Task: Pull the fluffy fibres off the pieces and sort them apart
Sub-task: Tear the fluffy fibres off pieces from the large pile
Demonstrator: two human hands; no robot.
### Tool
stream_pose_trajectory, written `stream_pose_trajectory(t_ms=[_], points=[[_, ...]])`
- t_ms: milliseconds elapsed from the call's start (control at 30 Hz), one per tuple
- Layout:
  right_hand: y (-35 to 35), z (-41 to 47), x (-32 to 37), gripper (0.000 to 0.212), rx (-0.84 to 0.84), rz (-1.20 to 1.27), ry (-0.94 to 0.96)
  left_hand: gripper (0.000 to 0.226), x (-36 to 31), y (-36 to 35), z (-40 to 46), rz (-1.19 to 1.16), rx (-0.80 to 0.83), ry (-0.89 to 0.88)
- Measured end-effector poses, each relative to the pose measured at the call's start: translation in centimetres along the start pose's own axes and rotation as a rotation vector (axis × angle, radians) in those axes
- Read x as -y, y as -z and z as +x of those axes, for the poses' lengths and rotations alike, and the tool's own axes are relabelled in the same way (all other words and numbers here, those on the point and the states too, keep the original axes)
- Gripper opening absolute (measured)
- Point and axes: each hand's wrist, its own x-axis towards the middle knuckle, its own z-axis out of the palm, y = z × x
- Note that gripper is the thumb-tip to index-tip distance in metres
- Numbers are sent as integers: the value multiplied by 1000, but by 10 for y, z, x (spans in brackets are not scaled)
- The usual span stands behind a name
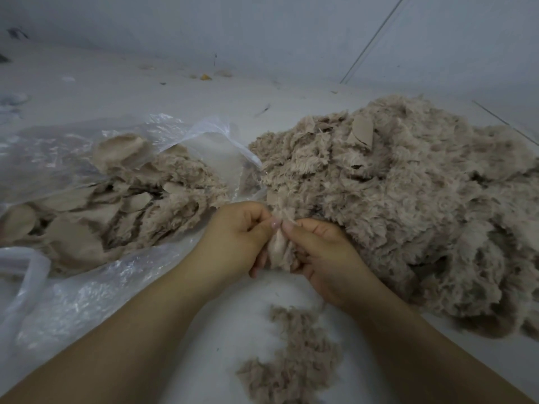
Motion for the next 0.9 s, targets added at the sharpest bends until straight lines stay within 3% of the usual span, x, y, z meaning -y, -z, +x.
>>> stream_pose_trajectory(t_ms=[133,267,333,433,500,633,800,867,900], points=[[-5,-1,4,41,-41,64,-37,39,-2,0,-1,-206,140,94],[-3,3,3,43,-159,131,-44,41,0,1,2,-260,54,128],[-3,3,5,38,-131,134,-23,37,1,2,2,-223,52,119],[-4,-2,5,47,-54,-11,25,36,3,1,2,-170,83,102],[-5,-2,4,39,-60,-18,6,35,2,1,2,-170,79,98],[-4,2,4,27,-127,149,-41,31,4,3,8,-318,-57,94],[-4,4,4,36,-205,234,-70,17,-3,25,17,-705,-441,-145],[-5,4,6,35,-197,246,-84,21,-1,24,17,-602,-449,-74],[-5,4,6,34,-192,247,-90,17,3,20,16,-410,-415,-23]])
